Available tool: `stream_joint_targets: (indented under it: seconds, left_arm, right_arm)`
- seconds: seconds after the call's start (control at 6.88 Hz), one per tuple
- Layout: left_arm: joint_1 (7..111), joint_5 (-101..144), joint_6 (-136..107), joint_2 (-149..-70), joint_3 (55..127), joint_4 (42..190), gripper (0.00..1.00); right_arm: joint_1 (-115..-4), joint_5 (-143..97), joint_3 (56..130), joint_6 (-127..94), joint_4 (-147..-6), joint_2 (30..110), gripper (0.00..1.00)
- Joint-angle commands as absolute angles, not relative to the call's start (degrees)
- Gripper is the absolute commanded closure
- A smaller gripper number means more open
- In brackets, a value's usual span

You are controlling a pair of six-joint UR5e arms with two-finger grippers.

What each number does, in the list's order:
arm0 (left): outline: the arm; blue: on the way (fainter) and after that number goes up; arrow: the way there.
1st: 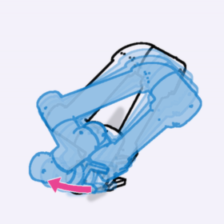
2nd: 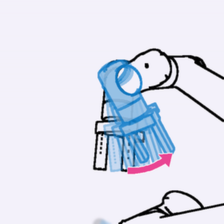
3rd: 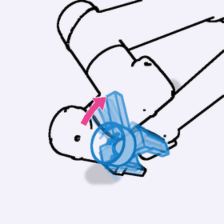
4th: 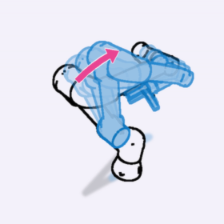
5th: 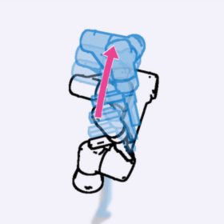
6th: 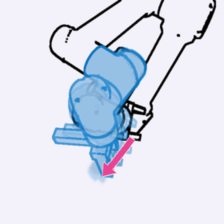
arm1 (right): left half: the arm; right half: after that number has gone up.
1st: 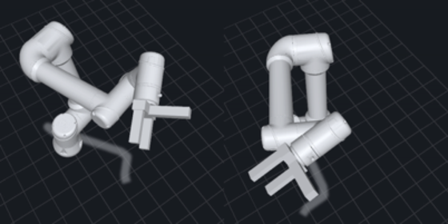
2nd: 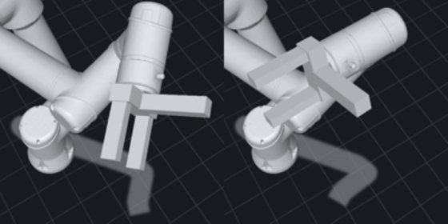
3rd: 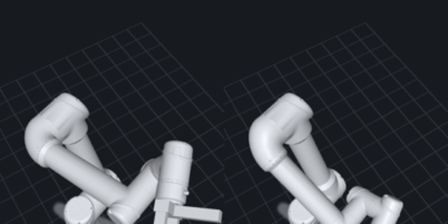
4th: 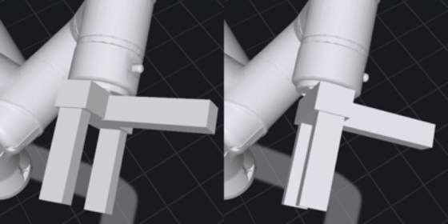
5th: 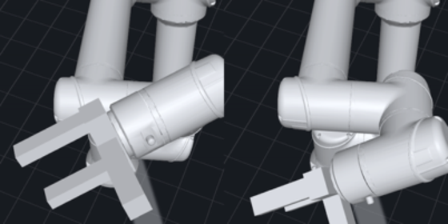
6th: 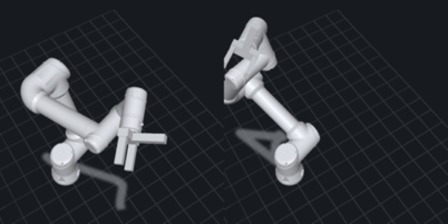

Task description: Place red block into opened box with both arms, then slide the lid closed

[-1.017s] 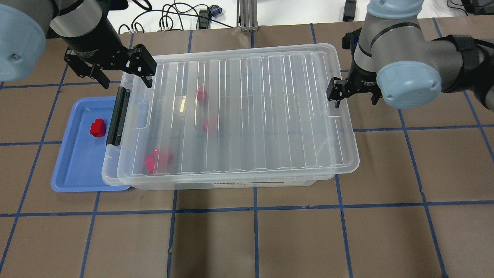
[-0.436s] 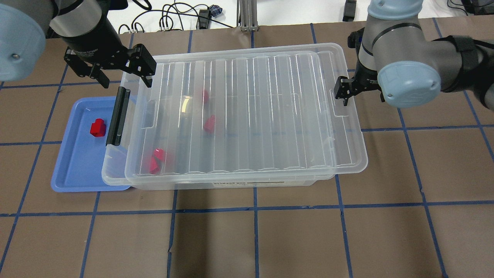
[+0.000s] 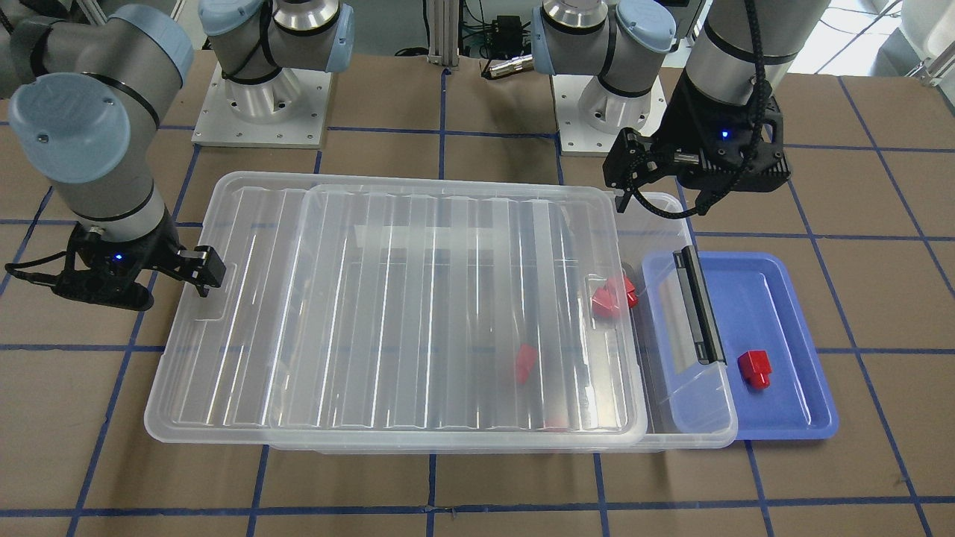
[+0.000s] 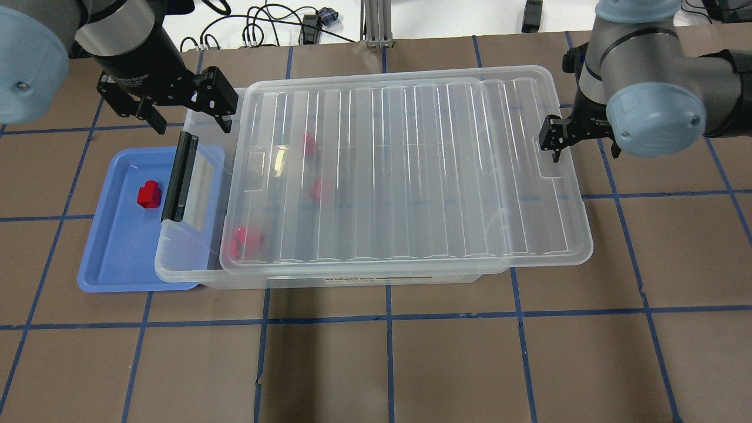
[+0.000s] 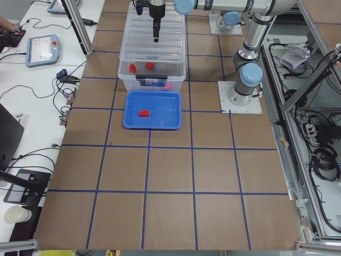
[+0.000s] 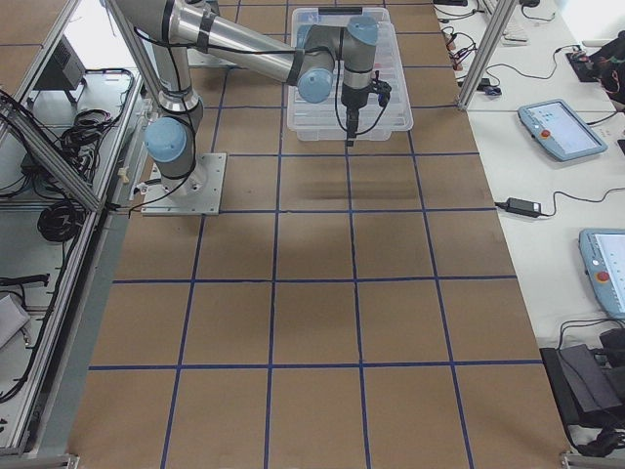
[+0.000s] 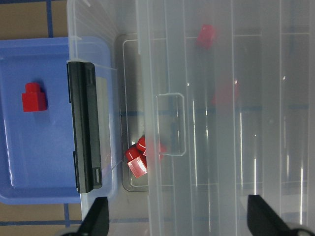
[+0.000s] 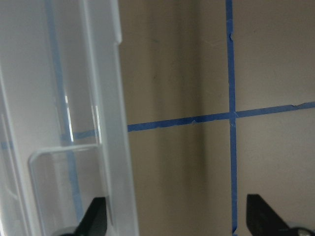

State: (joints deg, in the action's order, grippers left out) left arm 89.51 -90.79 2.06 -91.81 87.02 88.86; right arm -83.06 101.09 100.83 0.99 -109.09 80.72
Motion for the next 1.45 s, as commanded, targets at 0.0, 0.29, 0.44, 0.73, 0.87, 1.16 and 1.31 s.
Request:
stream_joint_targets:
  seconds: [0.0, 0.29, 0.44, 0.73, 0.87, 1.16, 1.31]
  left_arm:
    - [89.30, -91.23, 2.37, -91.67, 87.01, 88.94, 0.00]
    - [81.10, -90.63, 6.55, -93.07, 87.01, 89.56, 0.00]
    - [75.99, -90.53, 12.07, -95.08, 87.27, 89.47, 0.00]
    - [68.60, -91.23, 19.47, -99.73, 86.23, 88.68, 0.00]
    - [65.94, -90.97, 21.25, -102.28, 86.22, 85.29, 0.00]
    - [63.82, -91.41, 29.21, -107.47, 86.39, 81.94, 0.00]
    - [63.20, -91.32, 30.40, -110.10, 87.53, 78.17, 0.00]
  right_arm:
    - [-78.51, 102.90, 100.64, 1.75, -107.58, 80.95, 0.00]
    - [-75.77, 105.73, 100.46, 2.11, -107.49, 81.30, 0.00]
    - [-74.80, 105.82, 100.55, 2.11, -107.49, 81.30, 0.00]
    - [-74.71, 105.91, 100.81, 2.11, -107.49, 81.30, 0.00]
    - [-74.62, 105.91, 100.55, 2.11, -107.49, 81.30, 0.00]
    - [-74.27, 106.00, 100.63, 2.20, -107.49, 81.30, 0.00]
    - [-74.18, 106.17, 100.55, 2.63, -107.40, 81.21, 0.00]
